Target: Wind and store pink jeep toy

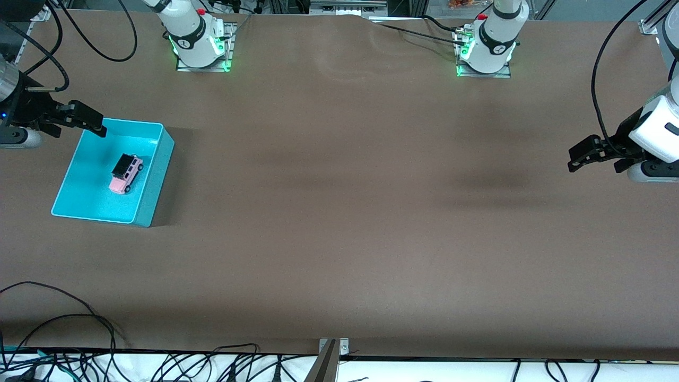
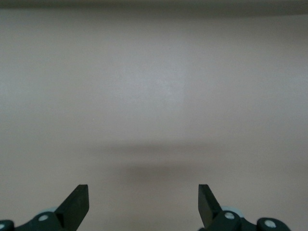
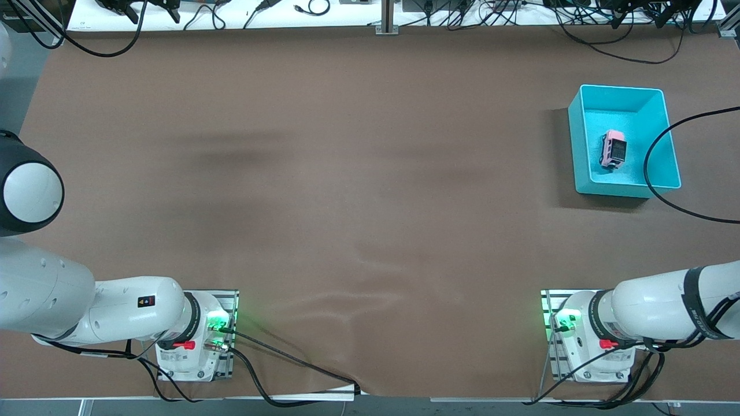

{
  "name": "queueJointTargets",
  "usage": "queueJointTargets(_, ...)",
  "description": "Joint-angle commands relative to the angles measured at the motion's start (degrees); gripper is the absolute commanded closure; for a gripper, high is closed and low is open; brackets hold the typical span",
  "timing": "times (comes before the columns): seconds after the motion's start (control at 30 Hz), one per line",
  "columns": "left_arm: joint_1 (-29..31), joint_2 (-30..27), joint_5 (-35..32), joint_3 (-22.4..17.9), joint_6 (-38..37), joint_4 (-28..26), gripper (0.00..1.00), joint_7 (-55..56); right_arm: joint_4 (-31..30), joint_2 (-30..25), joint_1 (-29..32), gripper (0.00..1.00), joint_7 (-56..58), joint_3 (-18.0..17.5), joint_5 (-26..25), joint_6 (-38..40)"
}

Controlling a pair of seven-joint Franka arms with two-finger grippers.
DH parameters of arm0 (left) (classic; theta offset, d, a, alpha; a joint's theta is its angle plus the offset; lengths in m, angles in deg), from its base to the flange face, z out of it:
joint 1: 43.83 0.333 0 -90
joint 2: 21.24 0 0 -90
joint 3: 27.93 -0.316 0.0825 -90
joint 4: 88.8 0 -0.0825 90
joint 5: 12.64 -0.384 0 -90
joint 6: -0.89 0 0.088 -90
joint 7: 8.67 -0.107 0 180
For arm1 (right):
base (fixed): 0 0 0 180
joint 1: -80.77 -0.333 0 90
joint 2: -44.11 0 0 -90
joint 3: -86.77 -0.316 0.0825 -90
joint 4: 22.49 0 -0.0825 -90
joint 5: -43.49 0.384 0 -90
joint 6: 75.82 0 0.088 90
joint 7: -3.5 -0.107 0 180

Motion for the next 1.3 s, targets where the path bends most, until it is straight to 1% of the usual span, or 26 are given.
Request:
queueJointTargets(0.0,0.21,-0.42,0.61,-0.05,0.44,-0.57,0.0,-0.03,1.28,0.38,0.36,0.0,0.57,-0.05,-0.01,1.2)
queueJointTargets(0.37,0.21,-0.42,0.61,-0.05,0.44,-0.57,0.0,-0.03,1.28,0.82,0.36,0.0,0.83,-0.14,-0.62,0.84)
queueJointTargets(0.6,0.21,-0.42,0.61,-0.05,0.36,-0.57,0.0,-0.03,1.28,1.78,1.41,0.0,1.19,-0.05,-0.1,0.67)
queueJointTargets(1.27,0.21,-0.42,0.61,-0.05,0.36,-0.57,0.0,-0.03,1.28,1.7,1.32,0.0,0.92,-0.14,-0.01,0.67)
